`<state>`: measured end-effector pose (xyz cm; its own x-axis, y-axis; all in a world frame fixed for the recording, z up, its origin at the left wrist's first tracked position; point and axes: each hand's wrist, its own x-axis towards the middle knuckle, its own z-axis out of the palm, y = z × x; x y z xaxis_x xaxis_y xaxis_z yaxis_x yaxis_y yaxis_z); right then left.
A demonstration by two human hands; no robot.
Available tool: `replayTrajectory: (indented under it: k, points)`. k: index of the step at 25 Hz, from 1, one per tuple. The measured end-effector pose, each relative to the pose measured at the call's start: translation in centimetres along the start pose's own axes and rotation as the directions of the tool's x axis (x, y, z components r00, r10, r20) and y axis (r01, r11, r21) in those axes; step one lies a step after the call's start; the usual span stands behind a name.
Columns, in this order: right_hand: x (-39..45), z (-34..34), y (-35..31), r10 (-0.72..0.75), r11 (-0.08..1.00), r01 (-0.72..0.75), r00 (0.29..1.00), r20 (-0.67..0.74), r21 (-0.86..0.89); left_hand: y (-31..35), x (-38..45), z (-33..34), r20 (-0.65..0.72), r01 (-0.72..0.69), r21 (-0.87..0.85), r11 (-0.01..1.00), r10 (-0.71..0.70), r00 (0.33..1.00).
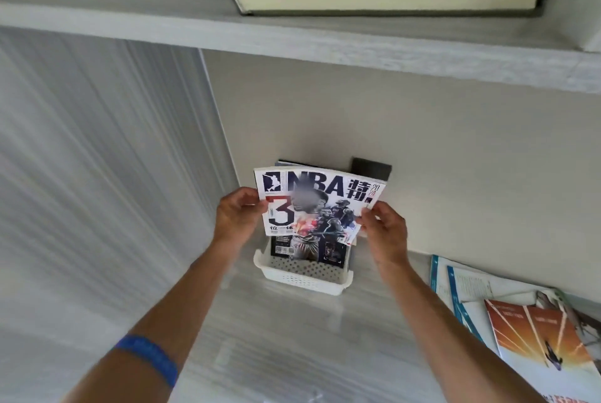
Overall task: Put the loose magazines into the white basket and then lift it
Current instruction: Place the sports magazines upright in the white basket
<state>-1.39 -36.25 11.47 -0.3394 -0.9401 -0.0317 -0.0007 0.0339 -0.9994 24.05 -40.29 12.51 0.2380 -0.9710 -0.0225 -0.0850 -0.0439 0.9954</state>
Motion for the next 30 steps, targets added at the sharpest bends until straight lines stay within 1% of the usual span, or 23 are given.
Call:
replayTrajectory:
  k: [1,3,6,7,9,11,13,15,18,20,22,24,26,30]
  points:
    - [1.2,1.1,-0.1,0.032,0.999,-0.032,0.999,-0.028,0.0,-0.4,1.4,0.2,-0.014,0.038,0.036,0.999,-0.037,0.999]
    - [3.0,2.7,0.8,0.093,0.992,-0.098,0.994,-0.058,-0.079,-1.9,3.7,0.6,-0.019,0.138,0.069,0.988,-0.137,0.99]
    - [4.6,3.5,2.6,0.21,0.955,-0.212,0.977,-0.035,-0.206,-4.0,5.3,0.6,-0.005,0.225,0.111,0.968,-0.226,0.974]
    - [4.9,3.5,3.3,0.237,0.944,-0.237,0.971,-0.03,-0.231,-4.3,5.3,0.7,0.021,0.228,0.116,0.967,-0.231,0.973]
    - [5.3,3.5,4.3,0.272,0.926,-0.269,0.962,-0.023,-0.266,-4.3,5.4,0.9,0.123,0.204,0.131,0.97,-0.22,0.968]
    - [5.3,3.8,4.7,0.311,0.922,-0.303,0.95,-0.005,-0.241,-4.1,5.6,1.7,0.222,0.2,0.175,0.964,-0.236,0.946]
    - [5.3,3.8,5.1,0.304,0.927,-0.296,0.953,0.0,-0.229,-4.2,5.5,2.6,0.26,0.211,0.195,0.958,-0.258,0.93]
    - [5.7,3.6,5.3,0.282,0.925,-0.269,0.959,0.011,-0.269,-4.5,5.3,2.9,0.251,0.224,0.193,0.955,-0.269,0.93]
    - [6.1,3.6,5.6,0.311,0.918,-0.276,0.947,0.085,-0.286,-5.5,5.6,2.8,0.242,0.253,0.209,0.945,-0.3,0.923]
    - [6.1,3.8,6.2,0.335,0.905,-0.278,0.932,0.136,-0.322,-6.1,6.0,2.8,0.257,0.277,0.248,0.928,-0.339,0.905]
    - [5.9,4.0,6.9,0.348,0.905,-0.281,0.921,0.174,-0.321,-6.7,6.3,2.9,0.26,0.314,0.267,0.911,-0.382,0.887]
    - [6.0,4.0,7.1,0.332,0.916,-0.265,0.923,0.195,-0.302,-7.0,6.3,2.9,0.28,0.307,0.245,0.92,-0.37,0.886]
    - [5.8,3.3,6.6,0.327,0.916,-0.263,0.927,0.185,-0.303,-6.7,5.9,3.1,0.296,0.306,0.201,0.931,-0.356,0.887]
    - [1.4,0.2,5.6,0.317,0.939,-0.294,0.941,0.118,-0.178,-5.7,1.5,4.3,0.241,0.265,0.126,0.956,-0.289,0.926]
